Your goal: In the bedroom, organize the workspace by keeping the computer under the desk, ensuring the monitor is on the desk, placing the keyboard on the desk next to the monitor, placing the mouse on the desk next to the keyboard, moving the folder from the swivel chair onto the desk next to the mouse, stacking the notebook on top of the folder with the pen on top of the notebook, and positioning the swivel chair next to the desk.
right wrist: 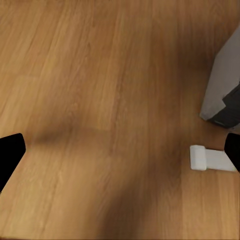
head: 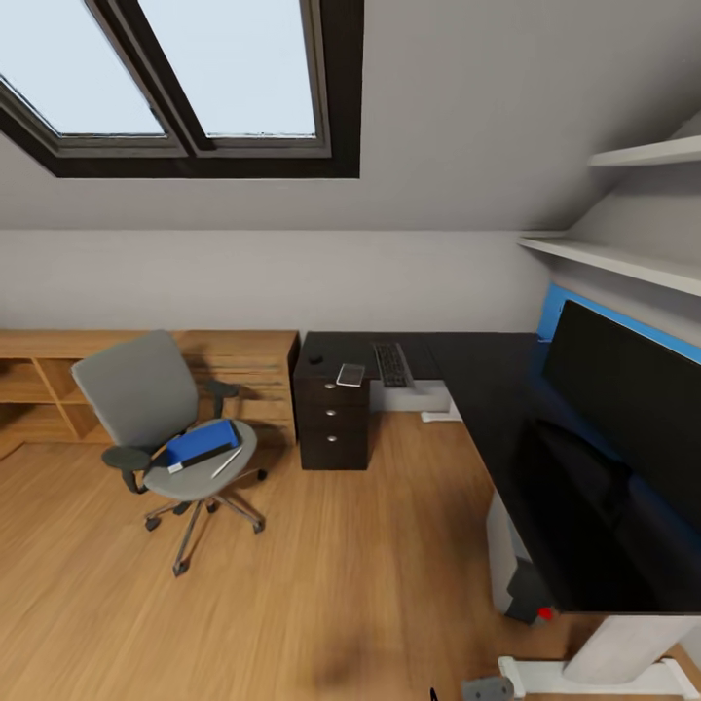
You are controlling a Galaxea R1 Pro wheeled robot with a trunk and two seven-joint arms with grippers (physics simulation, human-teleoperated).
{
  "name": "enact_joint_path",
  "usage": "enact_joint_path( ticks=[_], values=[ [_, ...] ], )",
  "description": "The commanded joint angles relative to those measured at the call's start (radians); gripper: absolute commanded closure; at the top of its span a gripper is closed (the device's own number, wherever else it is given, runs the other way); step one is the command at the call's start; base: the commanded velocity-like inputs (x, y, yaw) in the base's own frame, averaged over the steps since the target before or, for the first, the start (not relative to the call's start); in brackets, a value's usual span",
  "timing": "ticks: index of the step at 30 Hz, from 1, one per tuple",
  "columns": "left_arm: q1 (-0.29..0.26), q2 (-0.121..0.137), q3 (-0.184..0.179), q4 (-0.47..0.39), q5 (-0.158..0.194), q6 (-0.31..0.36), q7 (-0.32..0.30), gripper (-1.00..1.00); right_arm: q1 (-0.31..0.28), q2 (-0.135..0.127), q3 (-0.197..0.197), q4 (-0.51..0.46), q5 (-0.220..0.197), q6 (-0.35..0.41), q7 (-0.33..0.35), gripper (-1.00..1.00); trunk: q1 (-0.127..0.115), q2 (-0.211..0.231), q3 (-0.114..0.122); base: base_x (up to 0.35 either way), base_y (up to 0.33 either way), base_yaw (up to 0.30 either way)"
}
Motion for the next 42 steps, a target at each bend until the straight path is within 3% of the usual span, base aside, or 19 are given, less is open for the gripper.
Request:
enact_joint_path(
  ticks=[1,42],
  values=[
    [-0.001,0.001,-0.008,0.000,0.011,-0.004,0.001,-1.00,-0.001,0.000,0.009,0.001,-0.004,-0.003,-0.006,-1.00,0.001,-0.002,-0.002,0.335,0.000,0.000],
    [-0.001,0.001,-0.010,0.002,0.011,-0.006,0.001,-1.00,-0.001,0.001,0.009,0.002,-0.004,-0.003,-0.006,-1.00,0.001,-0.002,-0.002,0.335,0.019,0.000]
  ],
)
